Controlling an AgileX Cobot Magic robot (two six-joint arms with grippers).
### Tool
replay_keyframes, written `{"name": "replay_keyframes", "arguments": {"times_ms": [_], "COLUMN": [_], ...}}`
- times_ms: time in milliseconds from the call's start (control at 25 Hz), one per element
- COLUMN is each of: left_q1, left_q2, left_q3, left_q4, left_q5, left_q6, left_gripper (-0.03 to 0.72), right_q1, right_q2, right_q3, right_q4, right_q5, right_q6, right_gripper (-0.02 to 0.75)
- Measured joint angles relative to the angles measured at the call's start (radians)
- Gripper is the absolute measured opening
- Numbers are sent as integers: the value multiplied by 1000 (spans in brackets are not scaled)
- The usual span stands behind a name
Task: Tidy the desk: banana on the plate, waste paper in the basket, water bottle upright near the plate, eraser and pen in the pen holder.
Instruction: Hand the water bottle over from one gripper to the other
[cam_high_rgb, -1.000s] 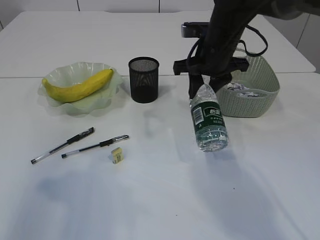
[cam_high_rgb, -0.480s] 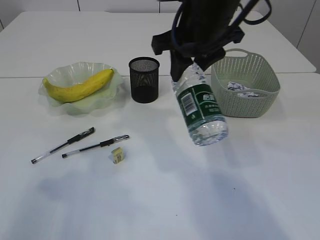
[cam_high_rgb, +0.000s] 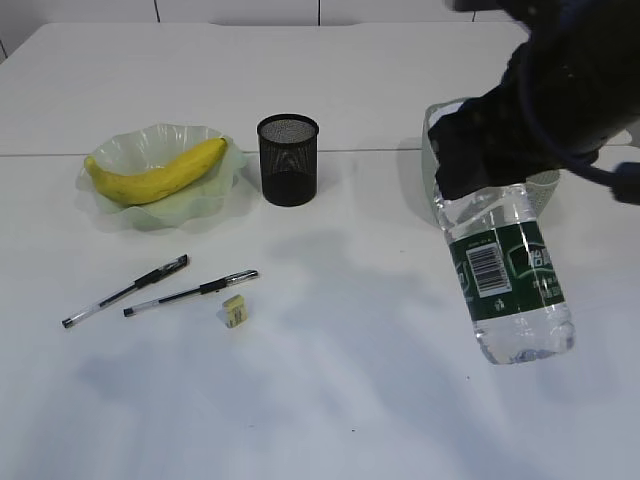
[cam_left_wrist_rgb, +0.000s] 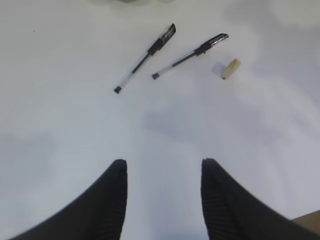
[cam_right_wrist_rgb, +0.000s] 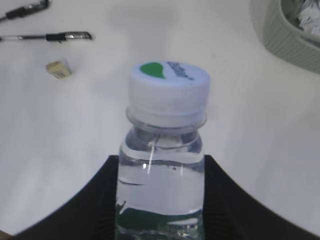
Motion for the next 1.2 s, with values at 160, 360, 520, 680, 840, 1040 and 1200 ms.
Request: {"name": "replay_keyframes", "arguments": {"times_ms": [160, 360, 520, 680, 840, 1040, 1200], "left_q1": [0, 0, 0, 0, 0, 0, 0], "left_q2": [0, 0, 0, 0, 0, 0, 0], "left_q3": [0, 0, 0, 0, 0, 0, 1], "left_q4": [-10, -23, -26, -26, -17, -16, -16], "left_q5": [-23, -23, -23, -40, -78, -103, -136], "left_q6": [0, 0, 0, 0, 0, 0, 0], "left_gripper": [343, 343, 343, 353, 344, 344, 342], "right_q1": [0, 0, 0, 0, 0, 0, 0], "right_q2": [-112, -129, -129, -129, -129, -129, -129], "right_q3": [82, 91, 93, 93, 93, 93, 93], "right_q4": [0, 31, 98, 141, 155, 158, 158], "right_q5": [-129, -217, -330, -386, -389, -389, -389], "right_q6": [-27, -156, -243, -292, -303, -303, -305], "right_gripper": [311, 309, 309, 309, 309, 309, 309]}}
